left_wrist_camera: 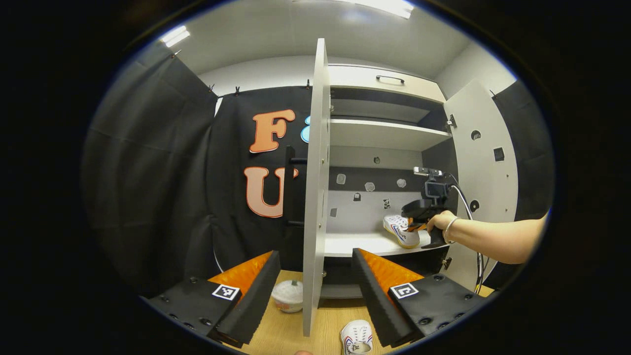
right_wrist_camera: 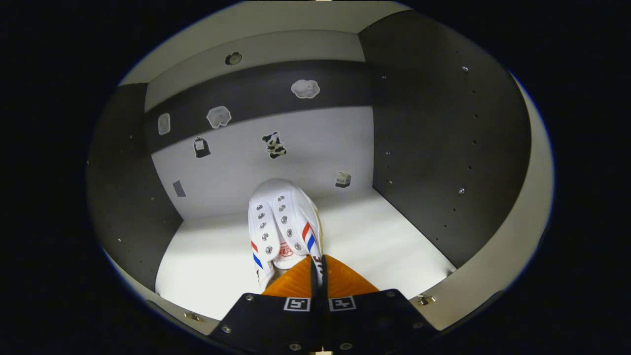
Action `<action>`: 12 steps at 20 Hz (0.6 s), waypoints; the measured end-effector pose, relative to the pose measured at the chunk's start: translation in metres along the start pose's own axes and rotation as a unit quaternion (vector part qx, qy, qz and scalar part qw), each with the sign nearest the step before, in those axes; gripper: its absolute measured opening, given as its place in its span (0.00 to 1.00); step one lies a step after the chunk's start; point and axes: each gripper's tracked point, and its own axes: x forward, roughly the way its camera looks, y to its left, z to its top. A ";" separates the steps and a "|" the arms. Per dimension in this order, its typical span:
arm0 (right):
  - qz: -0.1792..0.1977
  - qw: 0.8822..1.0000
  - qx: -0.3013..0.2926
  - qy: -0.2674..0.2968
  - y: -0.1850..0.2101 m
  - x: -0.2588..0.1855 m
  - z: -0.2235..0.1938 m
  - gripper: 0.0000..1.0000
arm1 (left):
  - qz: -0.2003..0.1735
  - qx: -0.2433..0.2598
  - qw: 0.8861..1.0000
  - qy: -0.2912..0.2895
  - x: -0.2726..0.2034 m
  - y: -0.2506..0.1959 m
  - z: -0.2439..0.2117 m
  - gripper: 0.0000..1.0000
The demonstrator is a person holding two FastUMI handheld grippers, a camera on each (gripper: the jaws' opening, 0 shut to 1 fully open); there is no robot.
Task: Grab one shoe with the right hand and put it into the shoe cabinet, grab the other shoe with the left hand and put it into the shoe cabinet; then close the right door with the right hand and the left door with the left hand.
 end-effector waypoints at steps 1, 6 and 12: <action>0.002 1.000 0.000 -0.004 0.000 0.000 0.002 0.00 | 0.001 0.000 1.000 0.003 -0.001 0.000 -0.002 0.95; 0.014 0.999 -0.003 -0.030 -0.003 -0.015 0.006 0.25 | -0.001 -0.008 1.000 0.017 -0.002 -0.004 -0.006 0.96; 0.047 0.994 -0.047 -0.086 -0.007 -0.069 0.014 0.66 | -0.009 -0.014 0.999 0.032 -0.001 -0.016 -0.016 0.95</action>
